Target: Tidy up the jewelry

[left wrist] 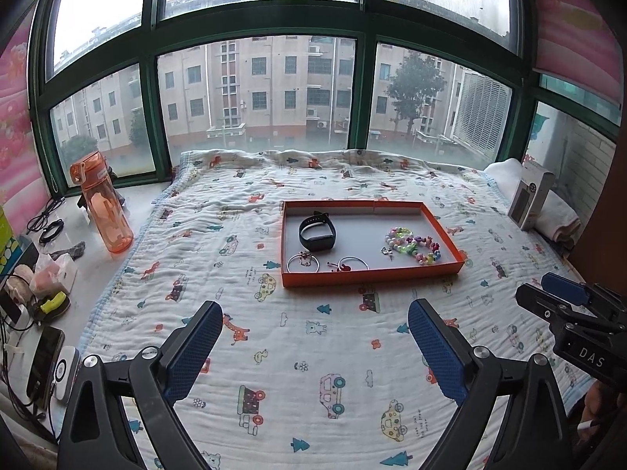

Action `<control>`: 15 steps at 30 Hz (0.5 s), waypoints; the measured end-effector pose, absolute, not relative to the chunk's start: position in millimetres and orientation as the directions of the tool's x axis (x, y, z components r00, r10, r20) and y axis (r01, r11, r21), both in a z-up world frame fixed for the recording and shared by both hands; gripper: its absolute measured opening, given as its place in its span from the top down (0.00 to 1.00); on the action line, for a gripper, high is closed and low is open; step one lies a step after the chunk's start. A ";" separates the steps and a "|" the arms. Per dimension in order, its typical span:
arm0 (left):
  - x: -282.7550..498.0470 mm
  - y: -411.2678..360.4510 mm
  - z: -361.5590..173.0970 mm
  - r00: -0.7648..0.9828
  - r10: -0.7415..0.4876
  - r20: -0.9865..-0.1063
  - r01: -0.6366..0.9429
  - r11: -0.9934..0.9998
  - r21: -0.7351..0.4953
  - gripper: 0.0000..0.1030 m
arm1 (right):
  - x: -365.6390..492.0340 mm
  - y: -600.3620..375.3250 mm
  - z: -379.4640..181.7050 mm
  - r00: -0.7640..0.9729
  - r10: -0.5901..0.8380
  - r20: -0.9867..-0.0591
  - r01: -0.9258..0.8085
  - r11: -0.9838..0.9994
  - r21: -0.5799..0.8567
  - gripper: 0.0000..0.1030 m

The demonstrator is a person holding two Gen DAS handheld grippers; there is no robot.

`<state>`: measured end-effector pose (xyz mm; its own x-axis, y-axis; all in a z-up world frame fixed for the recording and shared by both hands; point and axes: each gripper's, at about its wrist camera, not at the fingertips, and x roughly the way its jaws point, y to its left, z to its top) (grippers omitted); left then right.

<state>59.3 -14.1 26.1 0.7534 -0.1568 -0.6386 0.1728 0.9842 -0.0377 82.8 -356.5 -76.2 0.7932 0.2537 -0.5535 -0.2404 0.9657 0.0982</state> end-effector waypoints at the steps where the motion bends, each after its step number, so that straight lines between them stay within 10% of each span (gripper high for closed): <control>1: 59.5 -14.6 24.9 0.751 -0.157 -0.641 0.174 0.984 -0.036 0.00 | 83.0 -355.8 -76.4 0.792 0.254 -0.555 -0.242 0.966 0.097 0.40; 15: 61.2 -12.2 19.2 0.750 -0.146 -0.645 0.168 0.985 -0.028 0.00 | 82.9 -353.2 -76.9 0.788 0.261 -0.558 -0.253 0.963 0.093 0.38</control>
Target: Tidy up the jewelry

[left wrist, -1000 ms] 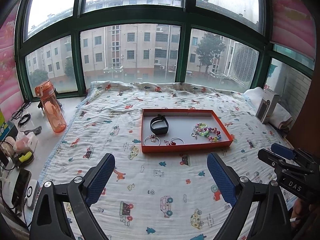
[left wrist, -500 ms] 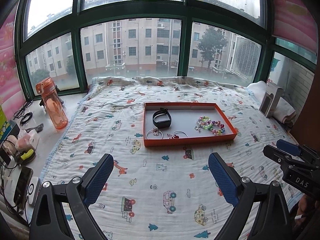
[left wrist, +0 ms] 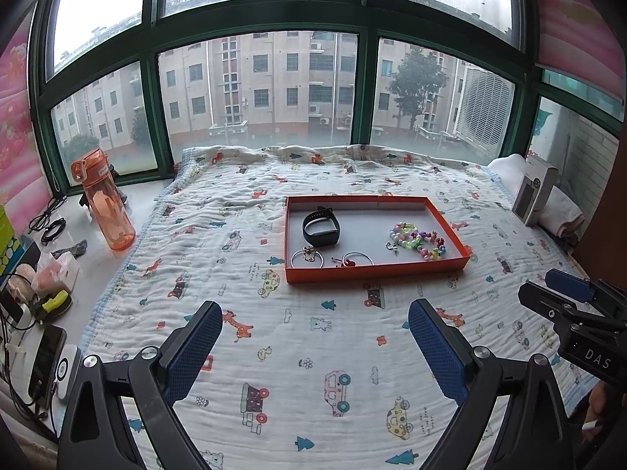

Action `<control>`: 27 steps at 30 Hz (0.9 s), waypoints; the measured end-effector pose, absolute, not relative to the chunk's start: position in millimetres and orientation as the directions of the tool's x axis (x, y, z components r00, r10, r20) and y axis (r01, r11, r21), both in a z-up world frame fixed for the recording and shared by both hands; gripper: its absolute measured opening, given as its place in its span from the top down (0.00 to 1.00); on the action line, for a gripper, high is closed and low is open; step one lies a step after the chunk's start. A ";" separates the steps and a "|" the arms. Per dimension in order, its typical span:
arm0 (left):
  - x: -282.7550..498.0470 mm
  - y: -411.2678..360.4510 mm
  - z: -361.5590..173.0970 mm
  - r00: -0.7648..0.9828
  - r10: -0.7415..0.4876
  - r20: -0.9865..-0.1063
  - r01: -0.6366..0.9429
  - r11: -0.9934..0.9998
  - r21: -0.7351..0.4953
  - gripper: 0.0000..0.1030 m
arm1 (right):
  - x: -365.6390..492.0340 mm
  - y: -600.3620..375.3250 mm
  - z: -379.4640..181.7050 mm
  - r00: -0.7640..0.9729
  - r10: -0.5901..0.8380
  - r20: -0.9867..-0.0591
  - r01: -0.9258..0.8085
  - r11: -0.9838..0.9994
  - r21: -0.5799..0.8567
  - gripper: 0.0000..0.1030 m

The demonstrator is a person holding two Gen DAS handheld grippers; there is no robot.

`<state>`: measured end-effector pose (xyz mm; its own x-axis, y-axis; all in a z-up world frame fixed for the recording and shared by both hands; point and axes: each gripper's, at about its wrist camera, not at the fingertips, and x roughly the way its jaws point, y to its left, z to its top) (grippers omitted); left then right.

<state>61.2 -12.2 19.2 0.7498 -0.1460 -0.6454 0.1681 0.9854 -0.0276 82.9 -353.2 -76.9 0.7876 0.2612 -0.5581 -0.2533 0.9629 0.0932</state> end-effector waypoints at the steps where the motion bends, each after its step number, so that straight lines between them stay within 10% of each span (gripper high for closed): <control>1: 61.2 -12.3 19.1 0.750 -0.147 -0.645 0.169 0.985 -0.027 0.00 | 83.0 -353.1 -76.9 0.788 0.261 -0.558 -0.253 0.963 0.093 0.38; 27: 55.4 -14.8 21.1 0.764 -0.137 -0.630 0.176 0.984 -0.001 0.00 | 81.6 -348.2 -76.8 0.785 0.268 -0.558 -0.263 0.960 0.092 0.37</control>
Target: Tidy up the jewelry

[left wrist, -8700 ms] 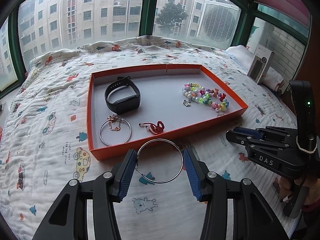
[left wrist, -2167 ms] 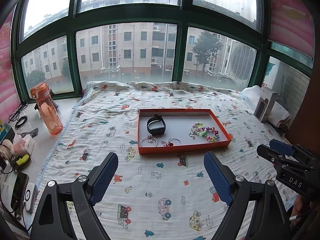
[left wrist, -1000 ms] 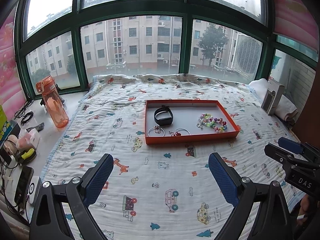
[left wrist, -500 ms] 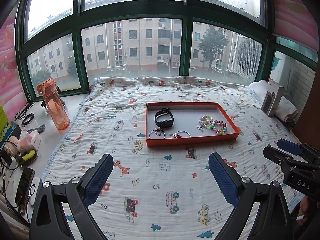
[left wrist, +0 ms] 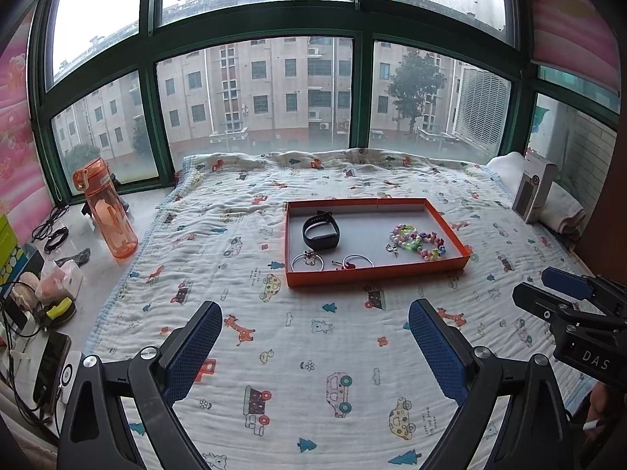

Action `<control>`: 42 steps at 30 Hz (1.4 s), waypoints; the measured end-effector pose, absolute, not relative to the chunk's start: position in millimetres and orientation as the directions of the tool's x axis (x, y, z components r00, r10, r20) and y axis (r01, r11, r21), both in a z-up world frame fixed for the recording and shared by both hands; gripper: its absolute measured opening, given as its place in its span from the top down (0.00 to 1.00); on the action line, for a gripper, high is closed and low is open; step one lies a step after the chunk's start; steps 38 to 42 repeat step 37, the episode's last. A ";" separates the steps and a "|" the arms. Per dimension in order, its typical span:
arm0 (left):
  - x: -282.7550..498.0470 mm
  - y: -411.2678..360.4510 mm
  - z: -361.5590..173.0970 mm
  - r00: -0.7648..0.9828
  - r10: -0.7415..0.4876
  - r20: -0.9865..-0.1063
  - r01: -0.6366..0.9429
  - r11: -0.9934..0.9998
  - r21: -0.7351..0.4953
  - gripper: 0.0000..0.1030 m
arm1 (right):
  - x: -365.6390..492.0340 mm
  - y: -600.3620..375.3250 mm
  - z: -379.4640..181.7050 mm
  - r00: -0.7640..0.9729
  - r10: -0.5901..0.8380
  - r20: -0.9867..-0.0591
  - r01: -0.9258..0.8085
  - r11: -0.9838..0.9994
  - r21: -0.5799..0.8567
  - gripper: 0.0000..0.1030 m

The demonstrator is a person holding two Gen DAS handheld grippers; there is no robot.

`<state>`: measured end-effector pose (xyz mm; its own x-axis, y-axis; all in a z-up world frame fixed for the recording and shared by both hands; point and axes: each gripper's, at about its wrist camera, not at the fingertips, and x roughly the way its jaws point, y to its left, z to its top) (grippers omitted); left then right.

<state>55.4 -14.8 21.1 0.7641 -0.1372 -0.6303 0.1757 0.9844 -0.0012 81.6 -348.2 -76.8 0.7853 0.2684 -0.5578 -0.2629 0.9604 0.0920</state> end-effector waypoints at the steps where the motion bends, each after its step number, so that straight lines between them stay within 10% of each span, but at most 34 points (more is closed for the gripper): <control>1: 55.3 -14.8 20.8 0.764 -0.136 -0.631 0.175 0.985 -0.001 0.00 | 81.7 -348.3 -76.9 0.785 0.268 -0.558 -0.263 0.961 0.092 0.37; 42: 54.1 -14.0 15.3 0.775 -0.115 -0.621 0.167 0.986 0.026 0.00 | 81.7 -348.2 -76.5 0.786 0.269 -0.557 -0.262 0.961 0.094 0.37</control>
